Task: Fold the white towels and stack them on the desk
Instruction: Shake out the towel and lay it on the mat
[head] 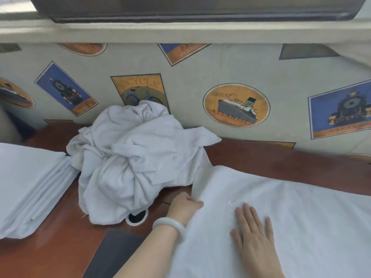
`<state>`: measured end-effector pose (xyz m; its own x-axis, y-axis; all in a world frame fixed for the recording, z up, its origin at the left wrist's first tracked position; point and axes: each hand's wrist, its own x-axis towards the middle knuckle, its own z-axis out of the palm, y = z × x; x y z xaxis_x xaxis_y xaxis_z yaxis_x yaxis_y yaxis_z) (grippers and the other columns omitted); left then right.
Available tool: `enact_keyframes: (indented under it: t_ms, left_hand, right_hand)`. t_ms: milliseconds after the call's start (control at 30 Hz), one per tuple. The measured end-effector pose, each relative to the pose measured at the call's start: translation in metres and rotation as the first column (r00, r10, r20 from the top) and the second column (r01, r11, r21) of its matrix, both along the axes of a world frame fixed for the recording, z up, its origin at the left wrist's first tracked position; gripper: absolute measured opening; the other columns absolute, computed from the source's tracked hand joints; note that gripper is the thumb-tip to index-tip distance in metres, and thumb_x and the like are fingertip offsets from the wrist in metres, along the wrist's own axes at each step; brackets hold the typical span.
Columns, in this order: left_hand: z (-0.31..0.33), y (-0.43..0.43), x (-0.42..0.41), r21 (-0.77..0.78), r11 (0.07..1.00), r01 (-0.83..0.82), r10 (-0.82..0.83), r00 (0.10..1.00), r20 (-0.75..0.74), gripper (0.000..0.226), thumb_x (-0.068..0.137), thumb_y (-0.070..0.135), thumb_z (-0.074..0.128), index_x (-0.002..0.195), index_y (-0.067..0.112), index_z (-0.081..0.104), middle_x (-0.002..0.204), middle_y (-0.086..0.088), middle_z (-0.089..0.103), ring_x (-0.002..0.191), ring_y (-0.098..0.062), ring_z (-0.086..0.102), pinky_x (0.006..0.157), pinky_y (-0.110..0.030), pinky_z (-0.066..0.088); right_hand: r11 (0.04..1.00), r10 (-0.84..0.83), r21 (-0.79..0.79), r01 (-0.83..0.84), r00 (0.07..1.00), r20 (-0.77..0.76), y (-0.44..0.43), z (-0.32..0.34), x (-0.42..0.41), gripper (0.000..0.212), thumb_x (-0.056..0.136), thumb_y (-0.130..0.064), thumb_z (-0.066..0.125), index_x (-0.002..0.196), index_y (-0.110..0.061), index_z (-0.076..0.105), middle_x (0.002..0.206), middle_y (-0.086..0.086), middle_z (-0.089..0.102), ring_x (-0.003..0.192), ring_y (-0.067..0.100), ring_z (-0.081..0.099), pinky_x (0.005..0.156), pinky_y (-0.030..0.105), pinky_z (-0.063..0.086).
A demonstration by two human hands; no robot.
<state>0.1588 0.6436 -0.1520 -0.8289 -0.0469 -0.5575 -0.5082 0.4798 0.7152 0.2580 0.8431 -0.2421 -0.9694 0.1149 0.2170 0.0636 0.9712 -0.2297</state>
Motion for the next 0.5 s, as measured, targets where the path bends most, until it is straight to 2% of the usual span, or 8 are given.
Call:
enact_keyframes:
  t_ms: [67, 167, 233, 267, 333, 400, 433, 500]
  left_hand:
    - [0.000, 0.008, -0.023, 0.178, 0.981, -0.082, 0.069, 0.994, 0.081, 0.033, 0.076, 0.031, 0.077, 0.088, 0.010, 0.054, 0.095, -0.007, 0.065, 0.081, -0.021, 0.061, 0.074, -0.031, 0.051]
    - [0.000, 0.015, -0.051, 0.356, 0.913, -0.198, 0.139, 0.973, 0.186, 0.036, 0.073, 0.034, 0.079, 0.095, 0.007, 0.068, 0.092, -0.007, 0.071, 0.084, -0.025, 0.065, 0.085, -0.035, 0.051]
    - [-0.004, 0.018, -0.068, 0.406, 0.883, -0.233, 0.176, 0.969, 0.174, 0.031, 0.079, 0.024, 0.077, 0.103, 0.005, 0.071, 0.101, -0.011, 0.074, 0.096, -0.030, 0.069, 0.097, -0.044, 0.052]
    - [-0.003, 0.021, -0.074, 0.419, 0.880, -0.222, 0.183, 0.974, 0.130, 0.024, 0.084, 0.018, 0.072, 0.104, 0.005, 0.071, 0.103, -0.014, 0.073, 0.099, -0.032, 0.069, 0.097, -0.048, 0.052]
    - [-0.003, 0.022, -0.085, 0.315, 0.940, -0.136, 0.167, 0.983, -0.076, 0.012, 0.093, 0.011, 0.059, 0.100, 0.005, 0.067, 0.099, -0.012, 0.072, 0.095, -0.030, 0.067, 0.087, -0.039, 0.054]
    - [-0.004, 0.021, -0.091, 0.044, 0.997, -0.060, 0.070, 0.949, -0.308, 0.007, 0.097, 0.011, 0.052, 0.094, 0.009, 0.059, 0.089, -0.004, 0.063, 0.086, -0.025, 0.059, 0.068, -0.029, 0.044]
    - [-0.005, 0.020, -0.090, -0.047, 0.998, -0.036, 0.016, 0.930, -0.368, 0.007, 0.098, 0.011, 0.051, 0.096, 0.011, 0.058, 0.090, -0.002, 0.061, 0.087, -0.024, 0.057, 0.067, -0.029, 0.040]
    - [-0.008, 0.023, -0.084, -0.102, 0.994, 0.034, -0.071, 0.917, -0.392, 0.011, 0.097, 0.012, 0.053, 0.104, 0.012, 0.062, 0.098, -0.001, 0.065, 0.093, -0.023, 0.061, 0.077, -0.030, 0.046]
  right_hand:
    - [1.000, -0.005, -0.021, 0.004, 1.000, -0.027, 0.002, 0.001, -0.013, 0.064, 0.102, -0.047, 0.007, 0.140, -0.016, 0.049, 0.149, 0.002, 0.046, 0.149, 0.002, -0.001, 0.118, 0.044, 0.010]
    - [0.999, -0.002, -0.046, -0.001, 0.998, -0.068, 0.002, -0.005, -0.016, 0.061, 0.102, -0.045, 0.008, 0.141, -0.018, 0.047, 0.157, -0.005, 0.032, 0.149, 0.002, 0.004, 0.117, 0.046, 0.016]
    - [0.998, 0.009, -0.057, -0.015, 0.995, -0.097, 0.003, -0.007, -0.016, 0.058, 0.101, -0.046, 0.009, 0.142, -0.021, 0.042, 0.159, -0.008, 0.021, 0.150, 0.002, 0.005, 0.117, 0.045, 0.015]
    - [0.998, 0.019, -0.062, -0.026, 0.993, -0.114, 0.004, -0.008, -0.017, 0.057, 0.101, -0.046, 0.010, 0.142, -0.021, 0.041, 0.159, -0.009, 0.019, 0.150, 0.003, 0.006, 0.118, 0.043, 0.014]
    - [0.997, 0.027, -0.067, -0.036, 0.991, -0.131, 0.004, -0.008, -0.019, 0.057, 0.101, -0.046, 0.011, 0.141, -0.021, 0.042, 0.160, -0.010, 0.018, 0.150, 0.003, 0.007, 0.119, 0.041, 0.010]
    - [0.997, 0.020, -0.074, -0.031, 0.989, -0.144, 0.003, -0.007, -0.019, 0.056, 0.101, -0.046, 0.012, 0.141, -0.021, 0.042, 0.161, -0.011, 0.016, 0.150, 0.004, 0.007, 0.121, 0.039, 0.008]
    - [0.997, 0.016, -0.075, -0.027, 0.989, -0.150, 0.003, -0.007, -0.019, 0.056, 0.101, -0.046, 0.013, 0.141, -0.021, 0.043, 0.161, -0.012, 0.017, 0.150, 0.004, 0.007, 0.121, 0.039, 0.008]
    - [0.998, 0.005, -0.061, -0.015, 0.988, -0.156, 0.003, -0.007, -0.019, 0.057, 0.100, -0.047, 0.012, 0.140, -0.021, 0.043, 0.158, -0.010, 0.020, 0.150, 0.004, 0.007, 0.120, 0.040, 0.009]
